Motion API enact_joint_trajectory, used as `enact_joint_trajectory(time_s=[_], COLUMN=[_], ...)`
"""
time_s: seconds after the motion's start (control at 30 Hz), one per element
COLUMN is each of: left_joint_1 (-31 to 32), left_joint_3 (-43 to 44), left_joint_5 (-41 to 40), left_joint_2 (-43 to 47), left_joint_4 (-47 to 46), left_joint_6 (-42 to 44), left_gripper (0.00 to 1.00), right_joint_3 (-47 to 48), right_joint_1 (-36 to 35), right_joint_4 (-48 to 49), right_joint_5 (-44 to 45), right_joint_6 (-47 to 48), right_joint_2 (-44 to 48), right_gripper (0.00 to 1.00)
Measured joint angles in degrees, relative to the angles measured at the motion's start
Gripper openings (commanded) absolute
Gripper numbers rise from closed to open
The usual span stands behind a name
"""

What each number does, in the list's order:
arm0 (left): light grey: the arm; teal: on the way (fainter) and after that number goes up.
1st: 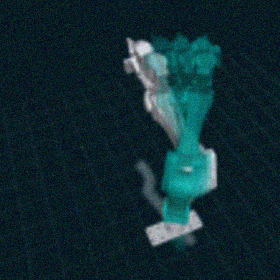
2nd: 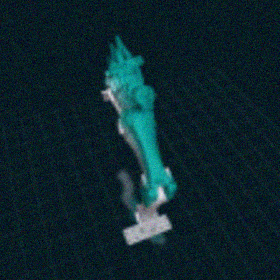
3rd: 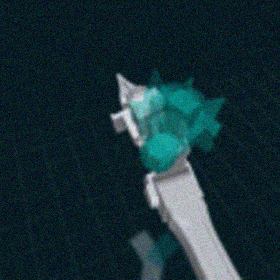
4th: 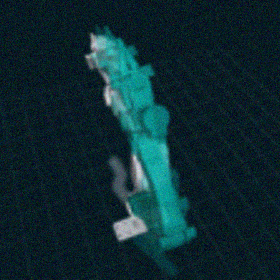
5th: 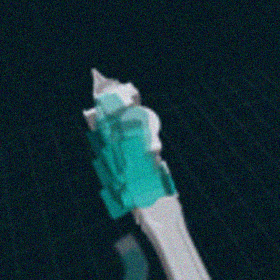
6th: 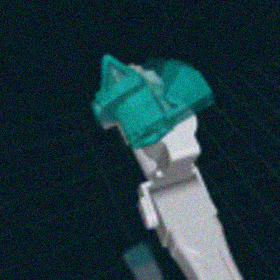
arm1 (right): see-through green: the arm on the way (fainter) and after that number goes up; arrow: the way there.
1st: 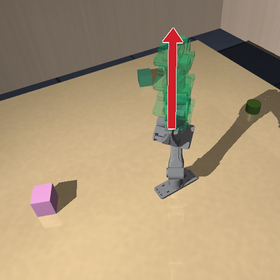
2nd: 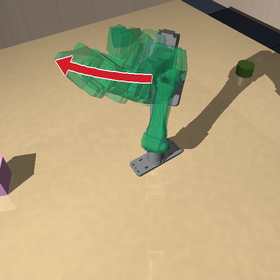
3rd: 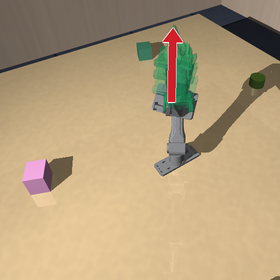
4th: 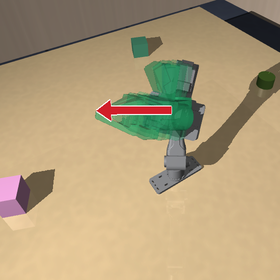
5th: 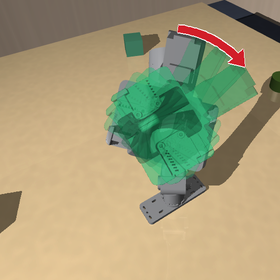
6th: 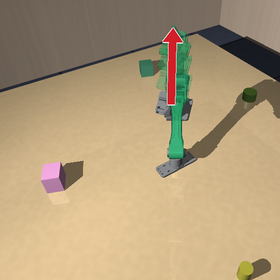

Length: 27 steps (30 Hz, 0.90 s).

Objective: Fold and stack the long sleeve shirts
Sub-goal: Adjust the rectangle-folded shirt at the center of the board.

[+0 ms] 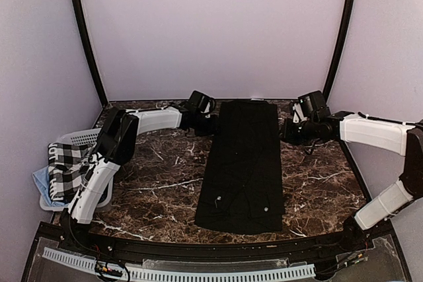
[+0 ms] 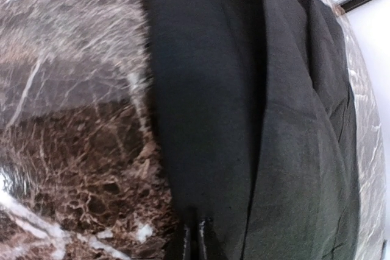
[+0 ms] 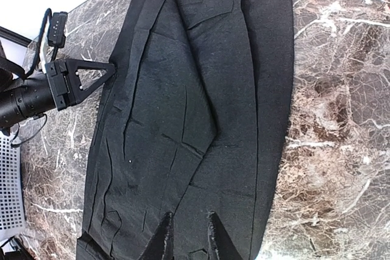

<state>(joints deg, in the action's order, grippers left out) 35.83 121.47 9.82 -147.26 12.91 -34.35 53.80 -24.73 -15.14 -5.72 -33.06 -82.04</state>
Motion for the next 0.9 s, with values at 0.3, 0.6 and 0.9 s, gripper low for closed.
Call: enact_joint_trajectory(time_s=[0.3, 0.6, 0.9], left_joint_1=[-0.6, -3.9, -10.6], left_joint_3=[-12.9, -24.5, -23.4], left_joint_5=[-0.4, -0.8, 0.4], left_joint_2=[6.7, 14.4, 14.8], left_joint_4=[-5.5, -5.4, -2.6], left_joint_6=[-1.8, -0.4, 4.2], left_gripper=[0.0, 0.0, 0.0], right_joint_3=[-0.6, -0.5, 0.8], right_joint_1=[-0.9, -4.8, -8.2], right_joint_4=[-0.8, -0.7, -0.2], right_joint_5=[0.7, 1.5, 1.8], right_joint_6=[0.0, -0.1, -0.5], right_joint_2=[0.1, -3.8, -6.9], right_gripper=[0.16, 0.16, 0.16])
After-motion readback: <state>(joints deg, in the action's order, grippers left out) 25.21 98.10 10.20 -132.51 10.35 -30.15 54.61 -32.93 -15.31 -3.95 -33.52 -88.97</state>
